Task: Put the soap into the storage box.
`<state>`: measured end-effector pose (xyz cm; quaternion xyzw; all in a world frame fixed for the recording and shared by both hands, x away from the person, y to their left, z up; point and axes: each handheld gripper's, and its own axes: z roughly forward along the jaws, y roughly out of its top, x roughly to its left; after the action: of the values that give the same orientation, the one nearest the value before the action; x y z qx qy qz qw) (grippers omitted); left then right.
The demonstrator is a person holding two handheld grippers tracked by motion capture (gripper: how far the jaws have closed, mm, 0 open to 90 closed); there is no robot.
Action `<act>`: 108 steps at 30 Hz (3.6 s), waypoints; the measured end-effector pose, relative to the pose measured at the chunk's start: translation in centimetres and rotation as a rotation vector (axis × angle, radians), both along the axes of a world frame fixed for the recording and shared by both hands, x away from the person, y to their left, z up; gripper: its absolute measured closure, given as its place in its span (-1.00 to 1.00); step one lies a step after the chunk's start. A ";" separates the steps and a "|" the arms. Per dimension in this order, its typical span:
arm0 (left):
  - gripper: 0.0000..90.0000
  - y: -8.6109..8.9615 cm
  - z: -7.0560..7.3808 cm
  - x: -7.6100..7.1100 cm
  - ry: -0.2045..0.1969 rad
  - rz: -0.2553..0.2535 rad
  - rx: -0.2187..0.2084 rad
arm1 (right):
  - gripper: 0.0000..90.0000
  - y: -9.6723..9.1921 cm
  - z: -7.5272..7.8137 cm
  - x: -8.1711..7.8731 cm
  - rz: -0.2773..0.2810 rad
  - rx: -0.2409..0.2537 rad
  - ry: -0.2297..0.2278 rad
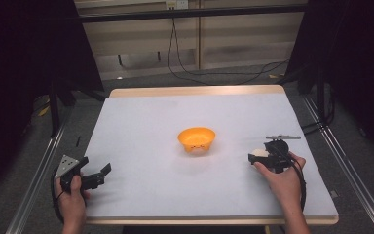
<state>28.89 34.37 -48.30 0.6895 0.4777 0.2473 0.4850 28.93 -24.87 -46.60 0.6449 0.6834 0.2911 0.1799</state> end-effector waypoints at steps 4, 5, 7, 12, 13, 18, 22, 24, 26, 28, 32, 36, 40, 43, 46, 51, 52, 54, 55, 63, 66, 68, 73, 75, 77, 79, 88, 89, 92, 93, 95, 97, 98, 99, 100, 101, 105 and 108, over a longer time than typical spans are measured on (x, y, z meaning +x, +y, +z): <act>-0.97 0.0 0.0 0.0 0.001 0.000 0.000 | -0.48 0.1 -0.2 0.0 -0.010 -0.003 0.007; -0.97 0.0 0.0 0.0 0.000 0.000 0.000 | -0.49 0.2 -0.2 0.0 -0.015 -0.001 0.013; -0.97 0.0 0.0 0.0 0.000 0.000 0.000 | -0.49 0.2 -0.3 0.0 -0.016 -0.001 0.012; -0.97 0.0 0.0 0.0 0.000 0.000 -0.001 | -0.47 0.4 -0.8 0.0 -0.023 -0.012 0.019; -0.97 0.0 0.0 0.0 0.000 0.000 -0.001 | -0.47 0.4 -0.8 0.0 -0.025 -0.014 0.021; -0.97 0.0 0.0 0.0 0.001 0.000 -0.001 | -0.47 0.4 -0.6 0.1 -0.019 -0.001 0.034; -0.97 0.0 0.0 0.0 0.000 0.000 -0.001 | -0.47 0.7 -0.2 0.1 -0.014 -0.008 0.024; -0.97 0.0 0.0 0.0 0.000 0.000 -0.001 | -0.46 1.0 0.1 0.1 -0.008 -0.014 0.019; -0.97 0.0 0.0 0.0 0.000 0.000 -0.001 | -0.47 1.2 0.3 0.1 -0.005 -0.019 0.016; -0.97 0.0 0.0 0.0 0.000 0.000 -0.001 | -0.47 1.3 0.4 0.2 -0.002 -0.028 0.011; -0.97 0.0 0.0 0.0 0.000 -0.001 -0.002 | -0.47 1.8 1.1 0.4 0.013 -0.016 0.002; -0.97 0.0 0.0 0.0 0.000 0.000 -0.002 | -0.47 2.1 1.5 0.5 0.024 -0.008 -0.003; -0.97 0.0 0.0 0.0 -0.001 0.000 -0.002 | -0.47 2.6 1.9 0.7 0.024 -0.003 -0.006; -0.97 0.0 0.0 0.0 -0.001 0.000 -0.002 | -0.47 3.0 2.2 0.9 0.031 0.006 -0.008; -0.97 0.0 0.0 0.0 -0.002 0.001 -0.003 | -0.47 3.2 2.3 1.1 0.033 0.005 -0.008; -0.97 0.0 0.0 0.0 -0.002 0.001 -0.003 | -0.47 3.6 2.7 1.3 0.038 0.012 -0.003; -0.97 0.0 0.0 0.0 -0.002 0.001 -0.003 | -0.47 3.7 2.7 1.4 0.038 0.010 -0.001; -0.97 0.0 0.0 0.0 -0.002 0.001 -0.004 | -0.47 3.8 2.8 1.5 0.040 0.006 -0.003; -0.97 0.0 0.0 0.0 -0.002 0.001 -0.003 | -0.47 3.8 2.8 1.5 0.040 0.006 -0.003; -0.97 0.0 0.0 0.0 -0.004 0.004 -0.001 | -0.47 4.5 3.4 2.0 0.050 -0.002 -0.003; -0.97 0.0 0.0 0.0 -0.009 0.004 0.012 | -0.47 4.9 3.6 2.2 0.059 -0.002 -0.005; -0.97 0.0 0.0 0.0 -0.009 0.004 0.012 | -0.47 5.1 3.7 2.3 0.066 0.005 -0.007; -0.97 0.0 0.0 0.0 -0.006 0.005 0.005 | -0.47 5.8 4.2 2.7 0.068 0.004 -0.006; -0.97 0.0 0.0 0.0 -0.009 0.004 0.012 | -0.47 6.0 4.4 2.9 0.073 0.007 -0.004; -0.97 0.0 0.0 0.0 -0.006 0.003 0.003 | -0.47 6.2 4.4 3.0 0.077 0.004 -0.005; -0.97 0.0 0.0 0.0 -0.006 0.004 0.004 | -0.47 6.5 4.5 3.2 0.080 0.002 -0.005; -0.97 0.0 0.0 0.0 -0.004 0.002 -0.005 | -0.47 7.6 5.0 3.8 0.098 0.008 -0.007; -0.97 0.0 0.0 0.0 -0.003 0.002 -0.005 | -0.47 7.6 5.1 3.9 0.099 0.008 -0.008; -0.97 0.0 0.0 0.0 -0.008 0.002 0.009 | -0.47 7.9 5.3 4.1 0.099 0.007 -0.008; -0.97 0.0 0.0 0.0 -0.007 0.002 0.010 | -0.47 8.0 5.6 4.2 0.105 0.010 -0.012; -0.97 -0.1 0.0 0.0 -0.004 0.002 -0.001 | -0.47 8.1 5.7 4.3 0.104 0.012 -0.013; -0.97 -0.1 0.0 -0.1 -0.004 0.002 0.001 | -0.47 8.2 5.8 4.5 0.107 0.011 -0.010; -0.97 -0.1 0.0 -0.1 -0.004 0.003 -0.002 | -0.47 8.2 5.8 4.5 0.107 0.011 -0.010; -0.97 -0.1 0.0 -0.1 -0.003 0.002 0.000 | -0.47 8.3 5.9 4.6 0.107 0.010 -0.008; -0.97 -0.1 0.0 0.0 -0.004 0.002 0.003 | -0.47 8.3 5.9 4.7 0.108 0.008 -0.007; -0.97 -0.1 0.0 0.0 -0.003 0.002 0.003 | -0.47 8.3 6.0 4.8 0.109 0.009 -0.007; -0.97 -0.1 0.0 0.0 -0.002 -0.001 0.000 | -0.47 8.8 6.4 5.2 0.118 0.015 -0.005; -0.97 -0.1 0.0 0.0 -0.002 0.000 0.000 | -0.47 9.1 6.5 5.4 0.122 0.011 -0.008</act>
<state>28.87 34.31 -48.30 0.6894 0.4770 0.2480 0.4855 34.28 -15.73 -40.08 0.6018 0.7192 0.3078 0.1609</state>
